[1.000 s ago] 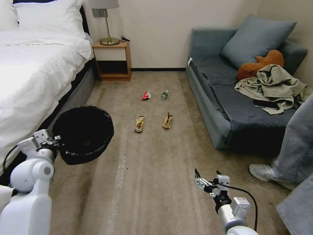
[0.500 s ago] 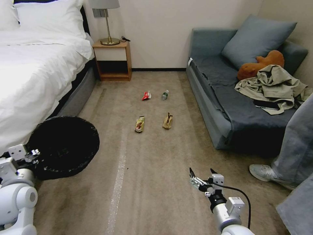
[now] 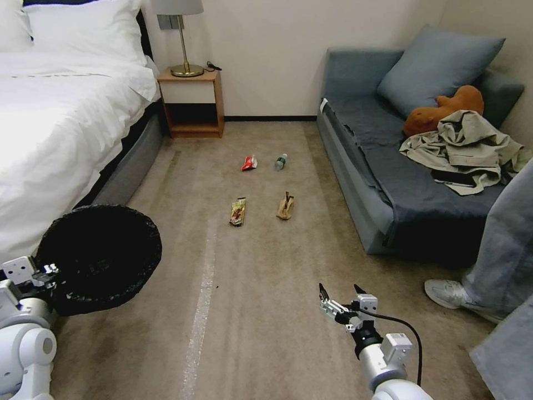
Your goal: Pick up the trash bin, then pick up the garbage on the floor and place it into the trash bin.
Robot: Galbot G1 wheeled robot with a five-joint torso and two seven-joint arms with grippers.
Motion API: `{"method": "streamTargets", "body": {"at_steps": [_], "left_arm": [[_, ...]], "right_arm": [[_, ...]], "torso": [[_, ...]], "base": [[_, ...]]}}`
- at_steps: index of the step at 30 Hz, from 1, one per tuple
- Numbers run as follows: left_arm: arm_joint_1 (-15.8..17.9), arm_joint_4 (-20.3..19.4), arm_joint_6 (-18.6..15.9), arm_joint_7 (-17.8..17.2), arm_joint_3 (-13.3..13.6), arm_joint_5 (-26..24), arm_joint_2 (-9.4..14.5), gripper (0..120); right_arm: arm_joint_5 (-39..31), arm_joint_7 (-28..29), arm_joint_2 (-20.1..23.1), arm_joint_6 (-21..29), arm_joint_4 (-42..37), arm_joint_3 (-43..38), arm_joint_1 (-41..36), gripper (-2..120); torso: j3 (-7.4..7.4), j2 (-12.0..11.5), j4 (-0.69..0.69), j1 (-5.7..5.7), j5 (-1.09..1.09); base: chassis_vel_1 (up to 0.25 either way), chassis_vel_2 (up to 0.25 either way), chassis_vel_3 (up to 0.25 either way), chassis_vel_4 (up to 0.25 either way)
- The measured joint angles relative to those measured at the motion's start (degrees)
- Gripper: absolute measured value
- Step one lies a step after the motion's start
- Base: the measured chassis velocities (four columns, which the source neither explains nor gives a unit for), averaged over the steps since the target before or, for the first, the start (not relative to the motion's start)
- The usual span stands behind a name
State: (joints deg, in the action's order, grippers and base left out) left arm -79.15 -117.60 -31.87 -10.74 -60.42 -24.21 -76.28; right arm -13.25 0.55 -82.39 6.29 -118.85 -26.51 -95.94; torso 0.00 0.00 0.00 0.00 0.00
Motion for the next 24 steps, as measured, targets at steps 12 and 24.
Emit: {"method": "streamTargets", "body": {"at_steps": [12,24], "left_arm": [[-0.6,-1.4,0.1,0.0,1.4,0.1,-1.2,2],[-1.0,-1.4,0.6,0.0,1.8,0.7,-1.9,2]], "right_arm": [[-0.1,-0.8,0.2,-0.9,1.1,-0.4,-0.4,100],[-0.2,-0.8,0.6,-0.9,1.5,-0.4,-0.2,100]], "torso": [[0.0,0.0,0.0,0.0,0.0],[0.01,0.0,0.0,0.0,0.0]], "base": [[-0.015,0.019,0.019,-0.017],[-0.086,0.091,0.092,-0.089]]}}
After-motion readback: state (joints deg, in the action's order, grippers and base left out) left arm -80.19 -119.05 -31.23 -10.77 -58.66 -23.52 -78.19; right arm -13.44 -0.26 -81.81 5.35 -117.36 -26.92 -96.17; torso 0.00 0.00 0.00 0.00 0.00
